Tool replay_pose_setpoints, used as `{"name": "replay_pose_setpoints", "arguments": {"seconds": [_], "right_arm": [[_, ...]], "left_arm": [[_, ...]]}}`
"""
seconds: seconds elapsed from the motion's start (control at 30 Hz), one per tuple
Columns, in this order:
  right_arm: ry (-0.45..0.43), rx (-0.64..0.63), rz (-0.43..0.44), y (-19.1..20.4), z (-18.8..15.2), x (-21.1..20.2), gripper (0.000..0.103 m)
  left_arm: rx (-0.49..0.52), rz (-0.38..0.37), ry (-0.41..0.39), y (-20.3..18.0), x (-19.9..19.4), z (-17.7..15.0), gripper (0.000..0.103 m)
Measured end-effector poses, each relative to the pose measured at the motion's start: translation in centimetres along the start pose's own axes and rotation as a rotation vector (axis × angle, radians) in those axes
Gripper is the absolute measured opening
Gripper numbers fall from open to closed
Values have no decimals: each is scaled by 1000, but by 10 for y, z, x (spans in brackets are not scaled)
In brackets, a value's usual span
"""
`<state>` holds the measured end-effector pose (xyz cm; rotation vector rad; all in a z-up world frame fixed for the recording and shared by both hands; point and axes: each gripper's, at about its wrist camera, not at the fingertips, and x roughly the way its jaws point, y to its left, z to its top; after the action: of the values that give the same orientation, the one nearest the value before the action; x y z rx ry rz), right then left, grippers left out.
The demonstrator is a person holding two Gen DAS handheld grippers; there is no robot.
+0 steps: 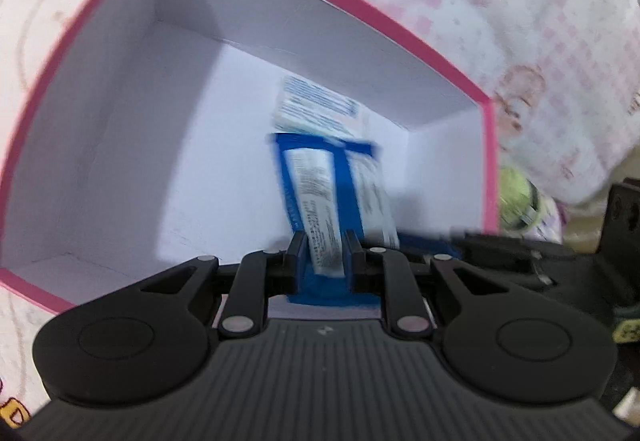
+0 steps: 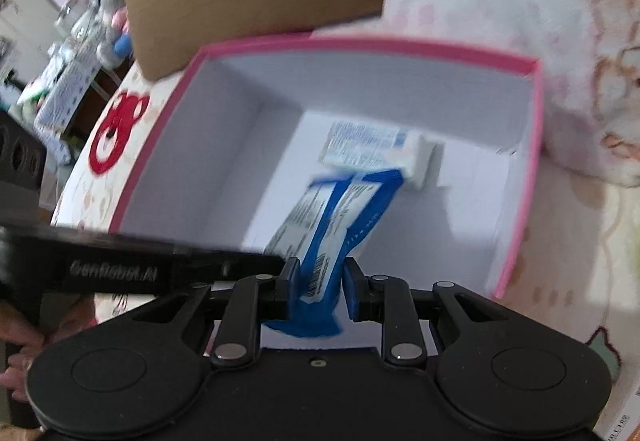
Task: Organize objects
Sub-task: 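Lower the packet into the pink box beside the soap and open the left gripper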
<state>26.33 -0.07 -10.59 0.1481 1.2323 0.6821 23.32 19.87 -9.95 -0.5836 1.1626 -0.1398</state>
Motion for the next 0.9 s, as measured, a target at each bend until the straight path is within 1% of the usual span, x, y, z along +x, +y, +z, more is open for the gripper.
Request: {"name": "replay_pose_setpoints", "arguments": {"seconds": [0.03,0.07,0.13,0.2,0.33,0.47,0.57,0.63,0.7,0.8,0.9], "right_arm": [[3,-5,4,2,-1,2,28],[4,-21,-6,5,-2,5,28],[-3,-36,-32,6,-2,11,25],[4,-49,-46,5,-1,17,21],[-6,-99,-91,12,-4,23,20],[-10,-124,-96,8,-5,24,19],[3,-136,-102,10,-7,27,19],[34,-142,-99,15,-11,32,19],[39,-165,-125,21,-15,35,19],[23,-200,-174,23,-20,37,19],[25,-197,-171,23,-20,37,19]], "left_arm": [[11,15,-12,2,2,-2,16],[9,20,-5,4,5,-4,16],[-23,15,6,11,11,-6,16],[-14,28,7,13,14,-6,16],[9,57,14,12,19,-5,13],[13,65,20,13,25,-3,13],[45,102,8,12,27,-3,14],[62,126,8,11,29,-2,14],[86,142,15,9,30,-2,15],[63,136,32,11,34,-3,15],[53,165,40,14,41,-5,17]]}}
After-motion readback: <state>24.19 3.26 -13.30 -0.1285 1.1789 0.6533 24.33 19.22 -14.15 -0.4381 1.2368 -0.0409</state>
